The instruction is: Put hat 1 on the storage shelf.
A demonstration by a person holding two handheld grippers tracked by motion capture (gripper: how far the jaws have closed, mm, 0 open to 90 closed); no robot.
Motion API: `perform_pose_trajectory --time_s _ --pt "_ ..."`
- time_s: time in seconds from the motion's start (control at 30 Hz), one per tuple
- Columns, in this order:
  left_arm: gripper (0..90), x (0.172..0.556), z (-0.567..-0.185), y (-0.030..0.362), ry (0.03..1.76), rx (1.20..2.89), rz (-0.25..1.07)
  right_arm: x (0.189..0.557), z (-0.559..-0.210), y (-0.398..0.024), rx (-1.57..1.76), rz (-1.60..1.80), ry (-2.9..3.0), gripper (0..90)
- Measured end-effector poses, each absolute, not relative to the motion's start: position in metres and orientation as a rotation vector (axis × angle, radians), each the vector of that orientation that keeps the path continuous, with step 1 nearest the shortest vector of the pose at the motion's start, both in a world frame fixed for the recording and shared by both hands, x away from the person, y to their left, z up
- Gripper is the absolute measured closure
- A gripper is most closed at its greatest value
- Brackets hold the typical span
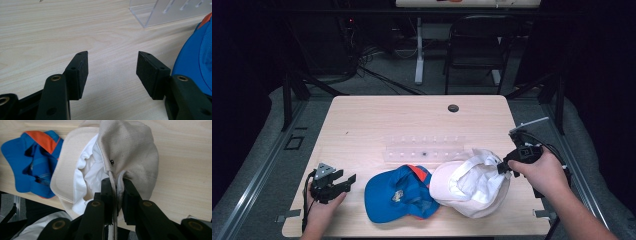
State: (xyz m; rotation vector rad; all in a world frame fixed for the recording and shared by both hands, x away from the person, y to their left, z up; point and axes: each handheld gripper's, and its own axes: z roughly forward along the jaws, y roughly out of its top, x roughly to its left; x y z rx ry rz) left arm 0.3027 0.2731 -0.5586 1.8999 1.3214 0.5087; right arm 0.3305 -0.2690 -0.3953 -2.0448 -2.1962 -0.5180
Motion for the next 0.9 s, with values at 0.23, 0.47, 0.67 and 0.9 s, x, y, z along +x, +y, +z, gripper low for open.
perform_pose_trajectory --time_s 0.23,0.47,0.67,0.9 --pt "43.2 0.303 -0.559 0.273 1.320 1.899 0.509 0.338 -0.369 -0.257 -2.016 -0.553 -2.173 81.7" --pt "43.2 0.303 -0.559 0.273 1.320 1.898 0.510 0.350 -0.333 -0.229 -1.970 -0.555 -2.214 81.9" --pt "43.2 0.304 -0.558 0.275 1.322 1.905 0.502 0.357 -0.315 -0.210 -1.950 -0.535 -2.218 81.9" --pt "43.2 0.303 -0.558 0.275 1.319 1.890 0.513 0.364 -0.304 -0.202 -1.916 -0.584 -2.075 82.0"
